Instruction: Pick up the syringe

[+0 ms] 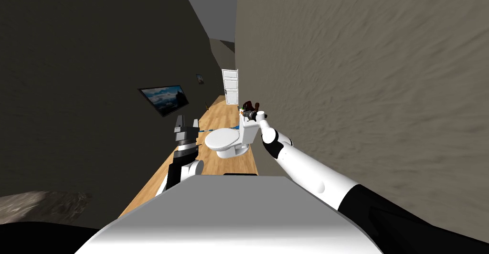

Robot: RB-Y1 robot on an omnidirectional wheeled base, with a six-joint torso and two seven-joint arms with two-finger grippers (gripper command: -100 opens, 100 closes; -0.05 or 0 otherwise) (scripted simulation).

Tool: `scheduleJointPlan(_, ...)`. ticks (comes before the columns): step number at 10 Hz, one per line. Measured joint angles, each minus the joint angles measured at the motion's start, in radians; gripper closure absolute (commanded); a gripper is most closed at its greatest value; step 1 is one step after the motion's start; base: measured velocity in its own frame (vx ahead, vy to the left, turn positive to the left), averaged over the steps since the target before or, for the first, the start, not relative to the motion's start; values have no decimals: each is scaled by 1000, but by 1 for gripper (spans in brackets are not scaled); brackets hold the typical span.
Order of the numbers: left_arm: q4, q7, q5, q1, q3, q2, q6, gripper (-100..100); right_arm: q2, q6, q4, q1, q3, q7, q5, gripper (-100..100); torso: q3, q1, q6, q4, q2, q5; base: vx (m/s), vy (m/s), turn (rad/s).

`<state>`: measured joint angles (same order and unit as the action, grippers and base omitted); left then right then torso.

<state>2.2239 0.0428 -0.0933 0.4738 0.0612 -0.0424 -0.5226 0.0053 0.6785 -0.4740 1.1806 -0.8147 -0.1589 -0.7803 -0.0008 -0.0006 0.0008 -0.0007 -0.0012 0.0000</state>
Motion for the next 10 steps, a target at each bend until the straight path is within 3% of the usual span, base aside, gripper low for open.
scheduleJointPlan(1, 0, 0, 0, 0, 0, 0, 0, 0, 19, 15, -88, -38, 36, -57, 27, 100, 1, -2, -1, 0, 1, 0, -30, -63, 114)
scheduleJointPlan(3, 0, 0, 0, 0, 0, 0, 0, 0, -12, -11, -31, -17, 40, -44, -6, 100, 0, -3, 1, 0, 1, -1, -19, -27, 50)
scheduleJointPlan(4, 0, 0, 0, 0, 0, 0, 0, 0, -21, -26, -35, -28, 67, -60, -13, 100, 0, -2, 0, 0, 1, -1, -45, -64, 305)
scheduleJointPlan(5, 0, 0, 0, 0, 0, 0, 0, 0, -59, -64, 23, -17, 82, -42, -61, 100, -1, -3, -1, -2, 0, -1, -21, -63, 102)
scheduleJointPlan(6, 0, 0, 0, 0, 0, 0, 0, 0, -58, -76, 16, -31, 106, -44, -61, 100, -3, -4, 1, -6, 0, -1, -4, -23, -28)
scheduleJointPlan(7, 0, 0, 0, 0, 0, 0, 0, 0, -47, -60, -24, -50, 131, -79, -36, 100, -5, -3, 2, -8, -1, -1, -11, 3, -27)
scheduleJointPlan(9, 0, 0, 0, 0, 0, 0, 0, 0, -46, -50, -59, -59, 141, -120, -34, 100, -5, -2, 2, -8, -3, -1, -15, -6, 79)
scheduleJointPlan(10, 0, 0, 0, 0, 0, 0, 0, 0, -61, -66, -54, -63, 161, -124, -54, 100, -6, -3, 1, -9, -2, -1, -29, -40, 112)
